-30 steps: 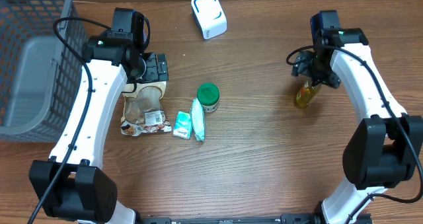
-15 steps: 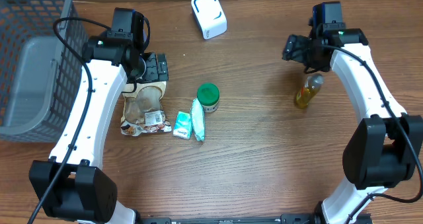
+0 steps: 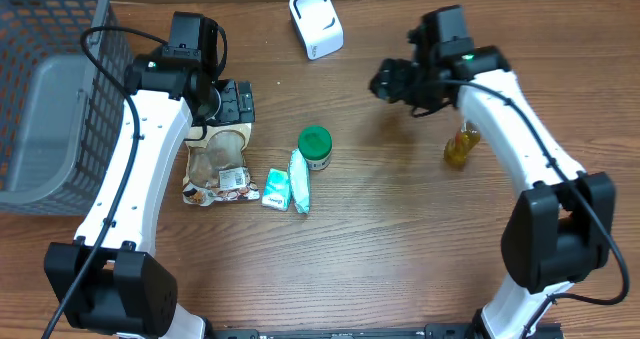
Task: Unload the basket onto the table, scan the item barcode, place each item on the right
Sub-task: 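Release the bottle and move right gripper over green-capped container, then close the right gripper around the green-capped container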
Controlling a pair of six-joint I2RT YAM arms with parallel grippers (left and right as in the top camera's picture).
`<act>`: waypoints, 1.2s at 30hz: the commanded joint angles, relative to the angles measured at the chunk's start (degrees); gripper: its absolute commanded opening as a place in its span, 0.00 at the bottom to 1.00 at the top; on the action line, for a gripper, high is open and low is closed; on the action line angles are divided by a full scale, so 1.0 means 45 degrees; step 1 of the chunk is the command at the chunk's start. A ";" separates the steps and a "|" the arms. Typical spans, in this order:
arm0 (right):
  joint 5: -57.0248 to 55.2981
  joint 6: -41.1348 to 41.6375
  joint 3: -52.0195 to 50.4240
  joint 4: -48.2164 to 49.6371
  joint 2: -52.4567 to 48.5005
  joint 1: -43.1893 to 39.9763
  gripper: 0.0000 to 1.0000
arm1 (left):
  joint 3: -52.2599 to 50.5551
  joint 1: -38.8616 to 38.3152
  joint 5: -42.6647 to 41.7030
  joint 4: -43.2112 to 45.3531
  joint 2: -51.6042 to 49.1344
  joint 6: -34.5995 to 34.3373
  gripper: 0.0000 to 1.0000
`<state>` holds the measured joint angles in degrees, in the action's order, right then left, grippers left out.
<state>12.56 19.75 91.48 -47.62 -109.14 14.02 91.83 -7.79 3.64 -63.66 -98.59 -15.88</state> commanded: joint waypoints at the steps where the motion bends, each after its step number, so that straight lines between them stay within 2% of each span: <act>1: -0.0835 0.1724 -0.0092 0.0267 -0.0073 0.1054 0.81 | 0.0199 0.0058 -0.0063 0.0000 -0.0024 0.0248 1.00; 7: -0.2827 0.2443 -0.0092 0.0719 -0.0690 0.2992 0.87 | 0.0199 0.0058 -0.0068 0.0005 -0.0024 0.0248 1.00; 11: -0.3891 0.2438 -0.0092 0.1122 -0.1248 0.4090 1.00 | 0.0199 0.0058 -0.0063 0.0005 -0.0024 0.0248 1.00; 18: -0.4838 0.2744 -0.0092 0.1122 -0.2108 0.5115 1.00 | 0.0199 0.0058 -0.0063 0.0005 -0.0024 0.0248 1.00; 26: -0.4575 0.2948 -0.0092 -0.0151 -0.2205 0.5124 1.00 | 0.0199 0.0058 -0.0063 0.0005 -0.0024 0.0248 1.00; 28: -0.4575 0.2953 -0.0092 -0.0500 -0.2205 0.5071 0.83 | 0.0199 0.0058 -0.0068 0.0005 -0.0024 0.0248 1.00; 30: -0.4585 0.2953 -0.0092 -0.0777 -0.2205 0.4998 0.75 | 0.0199 0.0058 -0.0063 0.0005 -0.0024 0.0248 1.00; 36: -0.4595 0.3361 -0.0058 -0.1826 -0.2200 0.4580 0.75 | 0.0199 0.0058 -0.0063 0.0005 -0.0024 0.0248 1.00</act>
<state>-6.85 33.12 91.37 -54.41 -118.63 36.32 91.83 -7.79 3.64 -63.66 -98.59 -15.86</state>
